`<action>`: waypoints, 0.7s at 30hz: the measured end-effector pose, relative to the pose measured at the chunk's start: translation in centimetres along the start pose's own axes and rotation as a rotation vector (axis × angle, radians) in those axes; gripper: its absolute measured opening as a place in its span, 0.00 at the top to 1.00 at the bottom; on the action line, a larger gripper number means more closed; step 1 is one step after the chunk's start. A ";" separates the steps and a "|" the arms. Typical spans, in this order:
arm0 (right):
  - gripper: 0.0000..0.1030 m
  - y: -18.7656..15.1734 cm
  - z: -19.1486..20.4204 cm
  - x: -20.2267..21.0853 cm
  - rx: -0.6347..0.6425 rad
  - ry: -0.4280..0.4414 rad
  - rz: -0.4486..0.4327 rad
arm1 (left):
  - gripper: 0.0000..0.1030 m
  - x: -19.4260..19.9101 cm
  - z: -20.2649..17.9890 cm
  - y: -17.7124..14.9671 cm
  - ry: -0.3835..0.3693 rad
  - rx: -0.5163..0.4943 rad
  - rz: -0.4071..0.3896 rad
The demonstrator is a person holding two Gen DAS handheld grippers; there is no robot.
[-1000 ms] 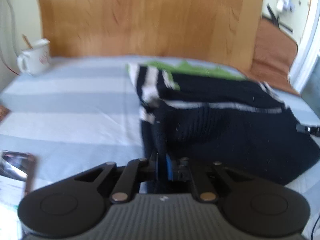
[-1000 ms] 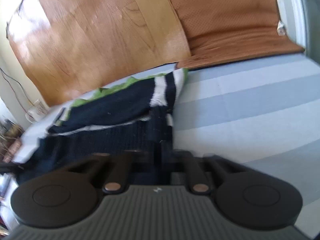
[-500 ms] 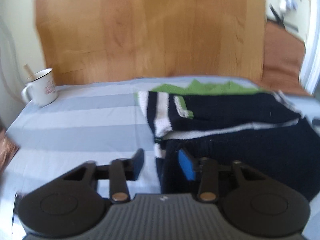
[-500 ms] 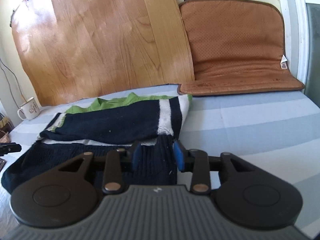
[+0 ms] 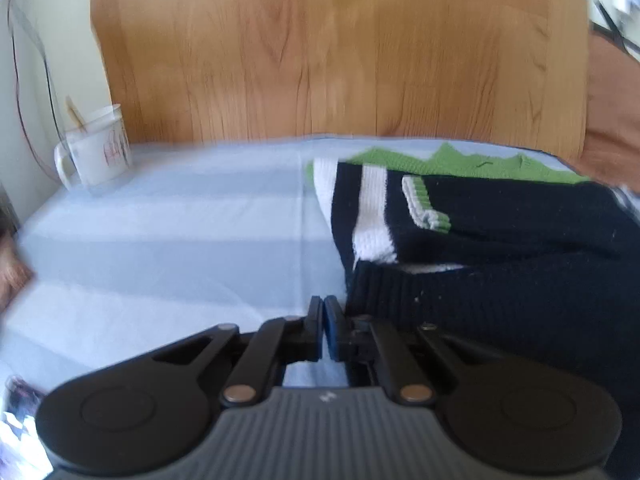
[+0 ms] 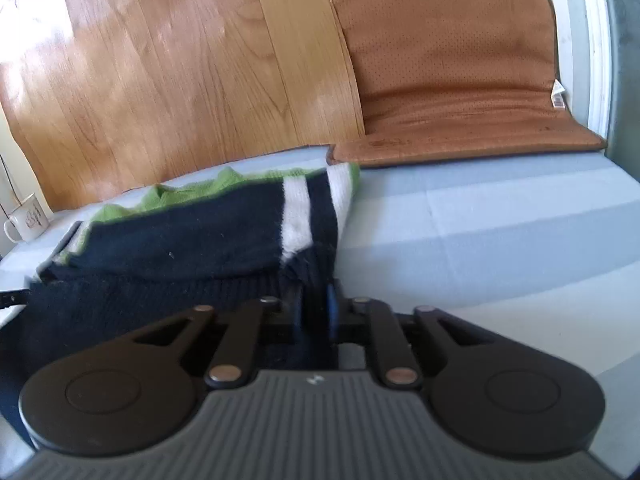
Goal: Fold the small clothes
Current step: 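Move both grippers to the green collar of the folded sweater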
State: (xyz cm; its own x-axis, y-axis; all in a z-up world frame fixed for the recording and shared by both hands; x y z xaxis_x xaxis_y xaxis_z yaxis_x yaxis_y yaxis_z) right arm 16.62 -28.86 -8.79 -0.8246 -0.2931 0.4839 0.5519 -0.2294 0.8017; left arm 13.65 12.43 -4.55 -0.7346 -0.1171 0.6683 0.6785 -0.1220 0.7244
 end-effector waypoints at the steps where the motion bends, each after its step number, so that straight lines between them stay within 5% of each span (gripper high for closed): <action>1: 0.73 0.3 -0.3 0.4 -0.012 0.004 0.011 | 0.95 0.4 0.0 -0.1 -0.004 -0.011 0.007; 5: 0.64 3.9 -1.8 3.0 -0.084 0.055 -0.032 | 0.93 3.6 1.8 1.7 -0.053 0.024 -0.056; 9: 0.53 9.0 0.7 0.9 -0.071 0.150 0.017 | 0.90 3.2 1.7 7.2 -0.064 -0.014 -0.108; 12: 0.49 11.4 4.9 -4.1 -0.004 0.217 0.114 | 0.73 -0.5 -1.4 12.0 -0.125 -0.071 -0.081; 17: 0.43 11.8 9.0 -14.9 0.017 0.188 0.334 | 0.60 -8.9 -7.2 17.1 -0.155 -0.131 0.015; 19: 0.42 11.3 10.0 -18.0 0.020 0.174 0.382 | 0.60 -11.9 -8.8 17.6 -0.136 -0.145 0.055; 21: 0.39 10.9 10.5 -20.4 0.026 0.176 0.423 | 0.74 -14.4 -9.8 17.6 -0.119 -0.170 0.089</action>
State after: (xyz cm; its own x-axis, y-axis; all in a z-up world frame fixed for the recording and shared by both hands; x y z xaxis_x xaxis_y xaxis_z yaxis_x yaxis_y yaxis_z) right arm 38.14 -15.66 -6.27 -0.4929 -0.5096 0.7053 0.8302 -0.0329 0.5564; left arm 36.21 2.32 -3.07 -0.6605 -0.0188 0.7506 0.7238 -0.2817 0.6299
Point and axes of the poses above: each gripper's, at about its wrist camera, not at the fingertips, and x roughly against the way its jaws point, z to its left, y to its top, the point moved 7 cm from there along -x, roughly the way its jaws point, and after that the axes turned 7 degrees about -x, right-handed, at the moved point
